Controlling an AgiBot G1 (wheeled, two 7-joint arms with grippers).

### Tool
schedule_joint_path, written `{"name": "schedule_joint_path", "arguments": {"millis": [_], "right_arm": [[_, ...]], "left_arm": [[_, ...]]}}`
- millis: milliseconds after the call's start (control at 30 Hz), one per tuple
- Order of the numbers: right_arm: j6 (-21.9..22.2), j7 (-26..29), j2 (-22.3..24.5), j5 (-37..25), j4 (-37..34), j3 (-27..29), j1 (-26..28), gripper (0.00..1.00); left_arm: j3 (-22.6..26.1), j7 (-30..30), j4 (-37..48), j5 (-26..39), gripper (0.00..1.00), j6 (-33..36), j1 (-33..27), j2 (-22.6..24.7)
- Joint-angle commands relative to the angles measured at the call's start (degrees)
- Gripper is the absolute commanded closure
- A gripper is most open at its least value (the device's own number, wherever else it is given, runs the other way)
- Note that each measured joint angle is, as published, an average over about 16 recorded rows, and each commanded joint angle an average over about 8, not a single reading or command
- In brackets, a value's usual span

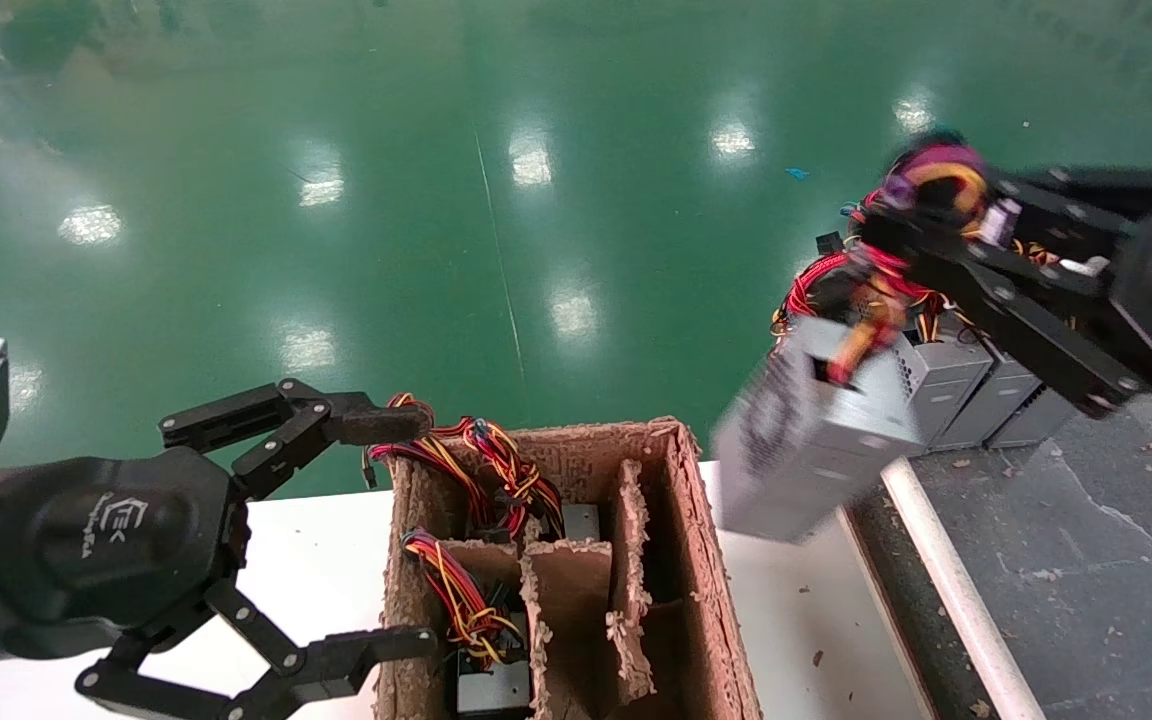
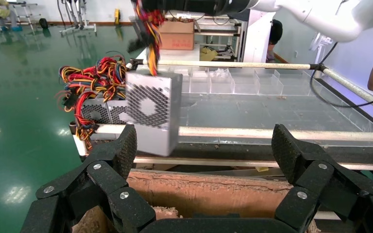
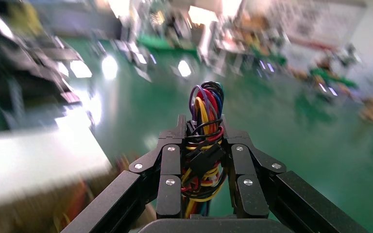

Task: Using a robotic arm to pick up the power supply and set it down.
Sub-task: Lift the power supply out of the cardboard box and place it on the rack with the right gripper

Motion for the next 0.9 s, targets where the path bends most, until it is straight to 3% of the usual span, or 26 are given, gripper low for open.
{"name": "schedule_joint_path", "arguments": {"millis": [33,400,667,900], "right_arm": [[0.9,-0.2,2.7,-1.1,-0.1,1.0,-1.3,1.00],[5.2,-3.5,11.0,-1.7,-5.3,11.2,-14.1,1.00],[8.9,-6.4,10.3,-4.0,-6.8,16.5,-22.9,1.00],[12.6,-4.9,8.0,-5.8,-3.2,15.2,-25.1,1.00]], "left_arm": [[0.0,0.0,0.0,0.0,0.00,0.0,0.0,0.0],[0.0,0.0,0.0,0.0,0.00,0.0,0.0,0.0],[0.1,0.0,0.0,-0.1,0.00,0.0,0.0,0.0],[0.1,0.1,0.0,-0.1,0.00,0.0,0.0,0.0]]}}
